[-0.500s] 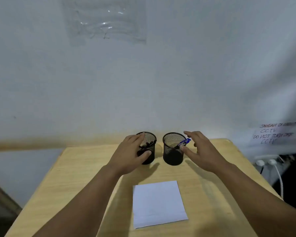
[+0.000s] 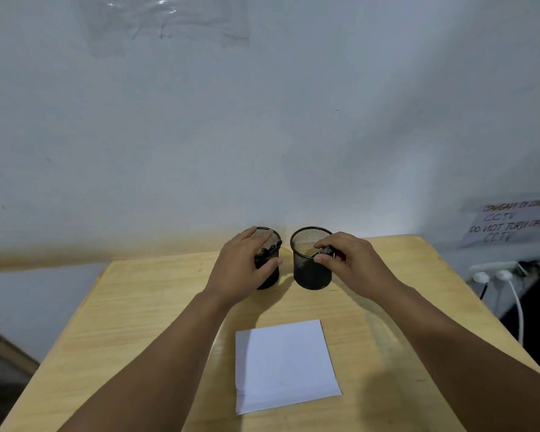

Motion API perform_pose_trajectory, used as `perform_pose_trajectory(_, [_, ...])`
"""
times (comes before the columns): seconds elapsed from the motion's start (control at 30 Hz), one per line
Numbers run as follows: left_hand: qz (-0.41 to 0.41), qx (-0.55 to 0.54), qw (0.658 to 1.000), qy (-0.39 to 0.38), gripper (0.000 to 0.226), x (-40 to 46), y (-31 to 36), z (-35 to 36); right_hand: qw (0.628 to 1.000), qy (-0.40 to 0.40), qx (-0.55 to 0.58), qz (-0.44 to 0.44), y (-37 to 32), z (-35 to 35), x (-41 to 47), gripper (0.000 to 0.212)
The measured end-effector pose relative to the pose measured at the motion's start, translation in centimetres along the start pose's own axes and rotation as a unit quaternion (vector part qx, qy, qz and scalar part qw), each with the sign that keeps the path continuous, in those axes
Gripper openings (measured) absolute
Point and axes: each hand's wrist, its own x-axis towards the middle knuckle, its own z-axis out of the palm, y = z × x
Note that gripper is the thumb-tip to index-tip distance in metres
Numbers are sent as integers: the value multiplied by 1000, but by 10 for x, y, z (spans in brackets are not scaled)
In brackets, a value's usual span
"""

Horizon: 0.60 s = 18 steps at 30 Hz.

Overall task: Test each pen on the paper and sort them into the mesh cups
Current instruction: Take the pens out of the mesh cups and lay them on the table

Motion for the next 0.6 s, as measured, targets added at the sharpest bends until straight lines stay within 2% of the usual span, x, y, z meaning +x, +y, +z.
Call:
perform_pose_trajectory(0.23, [1,-14,999,41,29,4,9,7,999,-19,-3,35,-5,-9,11,11])
perform_pose_trajectory(0.4, [-5,-22,1000,18,27,6,11,4,999,0,-27,41,-11,-15,18,13])
perform_pose_trajectory(0.6, [-9,-28,999,44,24,2,19,1,999,19,-35,33,-22,-23,13,14])
